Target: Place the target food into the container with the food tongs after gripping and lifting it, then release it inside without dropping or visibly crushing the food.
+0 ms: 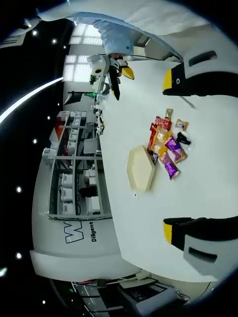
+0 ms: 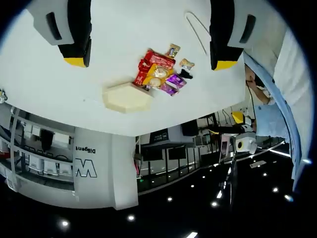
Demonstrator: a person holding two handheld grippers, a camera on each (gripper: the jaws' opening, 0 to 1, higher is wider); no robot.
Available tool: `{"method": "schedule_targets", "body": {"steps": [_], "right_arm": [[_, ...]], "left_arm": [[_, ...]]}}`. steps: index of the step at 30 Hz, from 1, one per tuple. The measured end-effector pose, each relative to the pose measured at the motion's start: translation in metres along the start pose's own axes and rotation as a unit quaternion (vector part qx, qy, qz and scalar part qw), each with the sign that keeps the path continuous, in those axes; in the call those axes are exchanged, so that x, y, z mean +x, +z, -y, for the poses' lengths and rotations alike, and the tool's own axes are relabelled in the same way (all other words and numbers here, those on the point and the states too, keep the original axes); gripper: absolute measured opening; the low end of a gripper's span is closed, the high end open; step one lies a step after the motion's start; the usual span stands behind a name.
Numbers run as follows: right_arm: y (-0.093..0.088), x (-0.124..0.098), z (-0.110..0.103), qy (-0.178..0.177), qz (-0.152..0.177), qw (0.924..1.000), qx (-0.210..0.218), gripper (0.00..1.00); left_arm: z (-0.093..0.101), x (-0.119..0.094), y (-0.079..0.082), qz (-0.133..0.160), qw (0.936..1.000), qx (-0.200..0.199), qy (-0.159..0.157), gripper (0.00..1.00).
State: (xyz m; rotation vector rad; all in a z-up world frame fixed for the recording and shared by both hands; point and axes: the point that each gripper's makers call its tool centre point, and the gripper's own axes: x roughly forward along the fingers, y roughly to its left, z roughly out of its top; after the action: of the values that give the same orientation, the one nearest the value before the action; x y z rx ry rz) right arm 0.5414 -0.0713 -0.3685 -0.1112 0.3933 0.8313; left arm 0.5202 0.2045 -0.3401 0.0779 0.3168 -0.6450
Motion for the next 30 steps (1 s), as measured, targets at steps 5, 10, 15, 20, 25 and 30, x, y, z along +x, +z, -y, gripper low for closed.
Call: {"method": "schedule_targets", "body": {"steps": [5,10,15,20,25,30], "right_arm": [[0.0001,0.0001,0.0011,0.000,0.001,1.0000,-0.001,1.00],[0.0005,0.0004,0.0017,0.000,0.000,1.0000,-0.001,1.00],[0.0009,0.0007,0.0017,0.001,0.000,1.0000,-0.002,1.00],[0.0020,0.0007,0.0014,0.001,0.001,1.0000,-0.003,1.00],[0.0012,0.0011,0.0005,0.001,-0.001,1.0000,-0.003,1.00],[0.0009,0.0013,-0.0013,0.002,-0.002,1.0000,-0.003,1.00]], "left_arm": [[0.0000,0.0013,-0.0006,-0.001,1.0000,0.001,0.000,1.00],[-0.0009,0.0011,0.0001,0.000,1.0000,0.001,0.001,1.00],[-0.0012,0.0004,0.0006,0.000,1.0000,0.001,0.002,1.00],[-0.0008,-0.0012,0.0001,0.000,1.0000,0.001,0.003,1.00],[-0.0003,-0.0023,-0.0011,-0.001,1.0000,-0.001,0.001,1.00],[-0.0007,-0.0030,-0.0012,-0.001,1.0000,-0.001,0.001,1.00]]}}
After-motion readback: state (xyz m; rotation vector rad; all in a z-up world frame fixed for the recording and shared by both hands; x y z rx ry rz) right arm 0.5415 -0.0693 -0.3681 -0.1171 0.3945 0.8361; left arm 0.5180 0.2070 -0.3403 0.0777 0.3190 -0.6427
